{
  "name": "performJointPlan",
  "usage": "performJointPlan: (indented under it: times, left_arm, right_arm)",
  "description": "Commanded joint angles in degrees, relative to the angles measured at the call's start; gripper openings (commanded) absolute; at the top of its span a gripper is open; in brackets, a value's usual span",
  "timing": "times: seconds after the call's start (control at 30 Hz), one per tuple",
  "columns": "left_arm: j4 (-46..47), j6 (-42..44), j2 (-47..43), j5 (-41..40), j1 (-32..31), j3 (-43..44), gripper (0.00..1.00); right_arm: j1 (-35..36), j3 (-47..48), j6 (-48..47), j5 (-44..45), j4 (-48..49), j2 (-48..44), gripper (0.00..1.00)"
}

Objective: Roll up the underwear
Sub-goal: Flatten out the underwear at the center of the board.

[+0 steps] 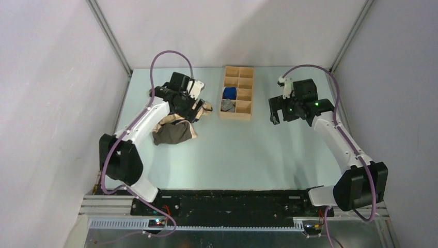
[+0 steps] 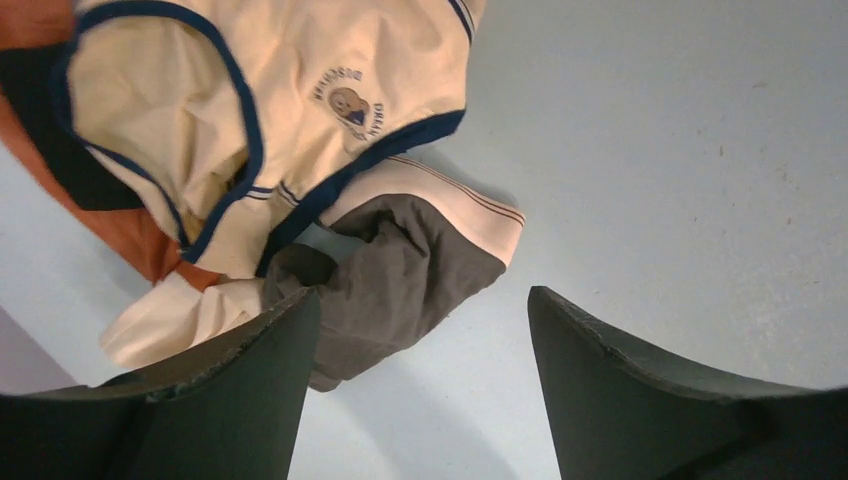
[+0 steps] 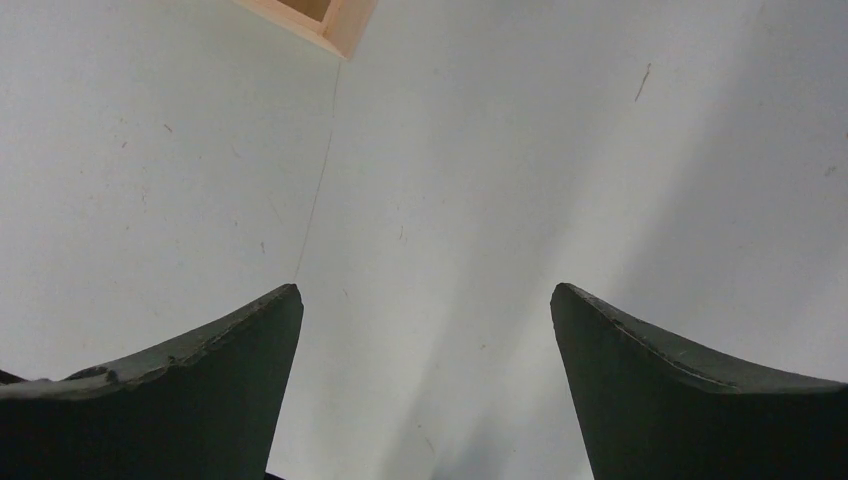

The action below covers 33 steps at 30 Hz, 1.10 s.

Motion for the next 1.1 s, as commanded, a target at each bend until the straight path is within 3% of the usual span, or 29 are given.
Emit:
performJointPlan:
  times: [0.0, 0.17, 0.4, 0.7, 0.87, 1.07]
  left_arm:
    - [-1.71, 2.5, 2.75, 3.04, -0.55, -2.77, 0.82]
    - [4.63, 9.19, 3.54, 1.65, -2.36, -7.79, 0.79]
    - [15.51, 24.72, 2.97, 0.13, -6.81, -17.01, 0.75]
    - [22.42, 28.81, 8.91, -8.61, -10.02, -18.12, 0.67]
    - [22.2, 29.91, 10.31, -9.92, -10.61, -17.79, 0.6]
    - [12.14, 30.0, 9.9, -4.42, -10.66, -16.06, 0.61]
  right_arm:
    - [-0.37, 0.93, 2.58, 0.71, 2.58, 0.56, 1.0]
    - [-0.98, 0.97, -3.77, -6.2, 0.21, 0.9, 0.99]
    - [-0.22, 0.91, -4.24, -11.39, -1.36, 1.59, 0.93]
    - [-0.17, 0.89, -3.04, -10.43, -0.98, 1.8, 0.91]
    - [-0.19, 0.73, -2.88, -10.8, -0.35, 1.6, 0.91]
    - [-0.17, 0.75, -2.76, -10.98, 0.23, 1.69, 0.91]
